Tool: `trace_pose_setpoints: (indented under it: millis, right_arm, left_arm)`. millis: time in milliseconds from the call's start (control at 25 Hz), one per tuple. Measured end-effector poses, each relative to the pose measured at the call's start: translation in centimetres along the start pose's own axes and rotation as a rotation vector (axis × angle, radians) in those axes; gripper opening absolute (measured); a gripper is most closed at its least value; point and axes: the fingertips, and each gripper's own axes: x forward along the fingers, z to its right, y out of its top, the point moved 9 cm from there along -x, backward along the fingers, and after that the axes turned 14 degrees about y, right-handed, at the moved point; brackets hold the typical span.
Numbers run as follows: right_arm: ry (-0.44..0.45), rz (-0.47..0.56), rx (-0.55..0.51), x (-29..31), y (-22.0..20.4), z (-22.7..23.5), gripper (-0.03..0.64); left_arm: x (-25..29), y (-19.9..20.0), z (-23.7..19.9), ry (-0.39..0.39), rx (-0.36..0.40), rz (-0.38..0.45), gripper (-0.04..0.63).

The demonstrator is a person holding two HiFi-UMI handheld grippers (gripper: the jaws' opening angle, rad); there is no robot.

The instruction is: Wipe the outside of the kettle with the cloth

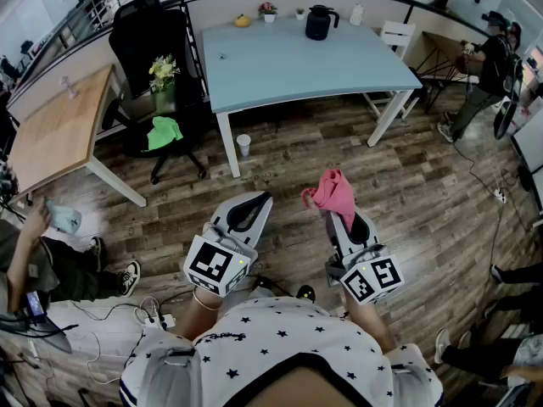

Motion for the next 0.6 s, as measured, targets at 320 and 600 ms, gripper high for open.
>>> trace_pose_setpoints:
  millis: [320,600]
  right_arm:
    - [-0.005,-0.006,-0.001,2.2,-0.8,-1.2,0.092]
    - [0.008,0.009,0.032,5.6,-1.6,-2.4,0.094]
  left_arm:
    - [-0.7,-0.6,-2.7,0.005,-0.014,0.002,0.029]
    - [-2.2,-0.9,-6.4,0.038,-0.024,0.013,0.029]
